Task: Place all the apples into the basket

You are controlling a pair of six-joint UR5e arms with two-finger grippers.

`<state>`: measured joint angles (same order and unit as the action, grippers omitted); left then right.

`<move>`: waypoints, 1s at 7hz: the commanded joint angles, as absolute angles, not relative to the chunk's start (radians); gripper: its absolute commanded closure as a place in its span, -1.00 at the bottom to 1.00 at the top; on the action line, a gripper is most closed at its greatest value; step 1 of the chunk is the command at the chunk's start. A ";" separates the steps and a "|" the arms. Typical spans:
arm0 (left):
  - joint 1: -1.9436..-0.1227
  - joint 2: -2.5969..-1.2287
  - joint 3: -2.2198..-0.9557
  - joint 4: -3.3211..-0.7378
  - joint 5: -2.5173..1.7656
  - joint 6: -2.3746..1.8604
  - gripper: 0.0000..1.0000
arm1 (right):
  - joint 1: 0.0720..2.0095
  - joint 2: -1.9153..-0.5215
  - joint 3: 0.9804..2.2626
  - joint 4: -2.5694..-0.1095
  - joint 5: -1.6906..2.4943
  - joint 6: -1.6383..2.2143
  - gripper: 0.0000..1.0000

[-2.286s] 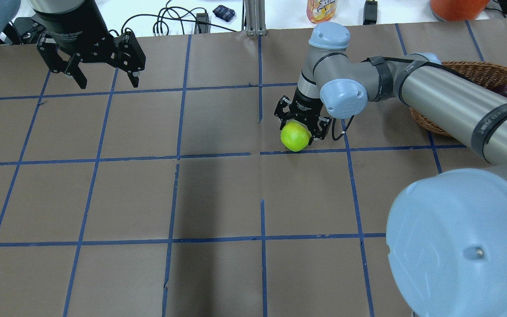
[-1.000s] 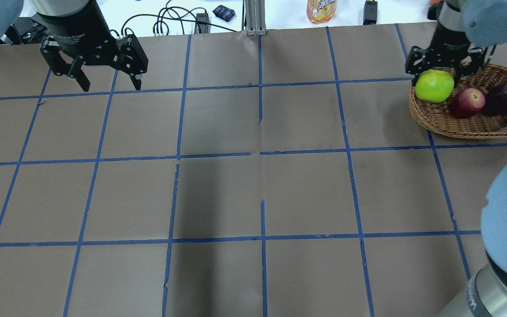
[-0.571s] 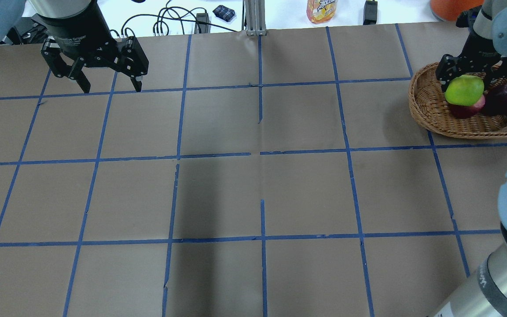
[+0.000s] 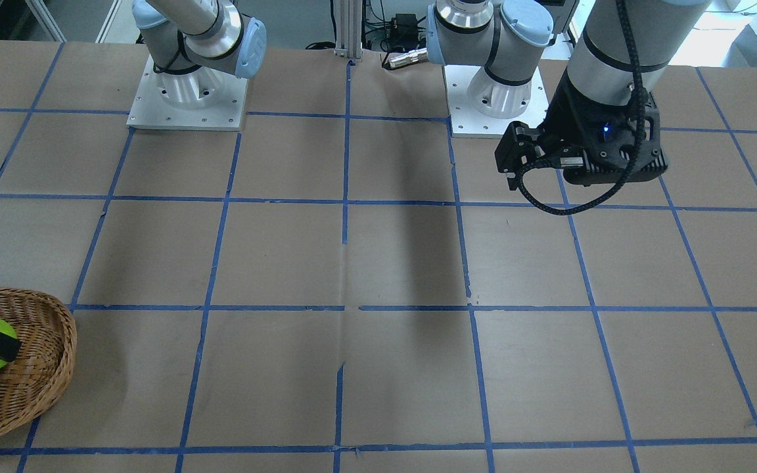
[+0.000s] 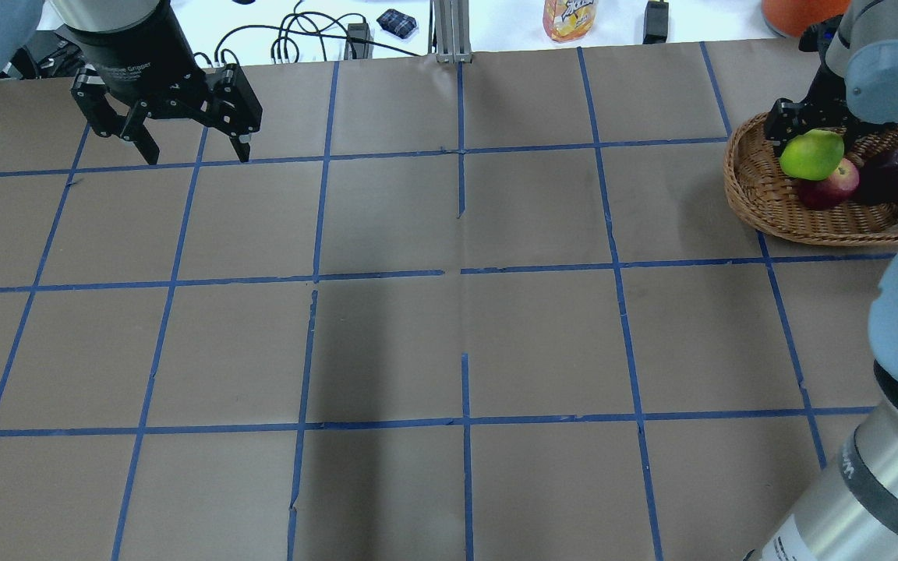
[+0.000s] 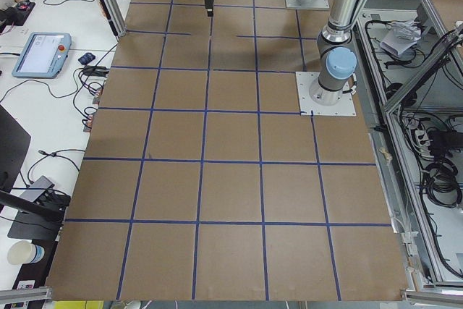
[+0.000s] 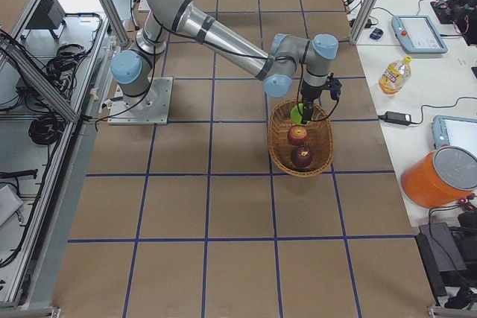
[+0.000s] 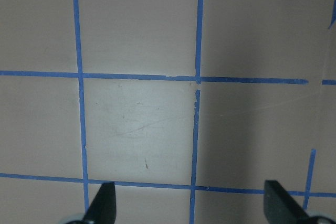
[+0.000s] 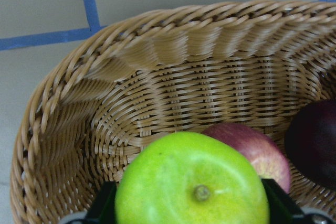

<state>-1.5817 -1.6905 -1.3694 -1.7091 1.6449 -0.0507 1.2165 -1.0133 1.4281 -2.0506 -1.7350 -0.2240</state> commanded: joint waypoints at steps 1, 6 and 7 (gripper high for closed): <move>-1.582 -1.690 -1.370 -1.709 1.646 -0.051 -1.00 | 1.218 -1.028 1.428 -2.025 -1.738 -0.222 -1.00; -1.582 -1.690 -1.370 -1.707 1.644 -0.051 -1.00 | 1.227 -1.292 1.422 -1.642 -1.736 -0.221 -1.00; -1.582 -1.690 -1.370 -1.707 1.644 -0.051 -1.00 | 1.232 -1.368 1.422 -1.543 -1.736 -0.221 -1.00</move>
<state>-1.5815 -1.6903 -1.3698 -1.7074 1.6445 -0.0506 1.2281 -1.2742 1.4227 -1.6677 -1.7364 -0.2211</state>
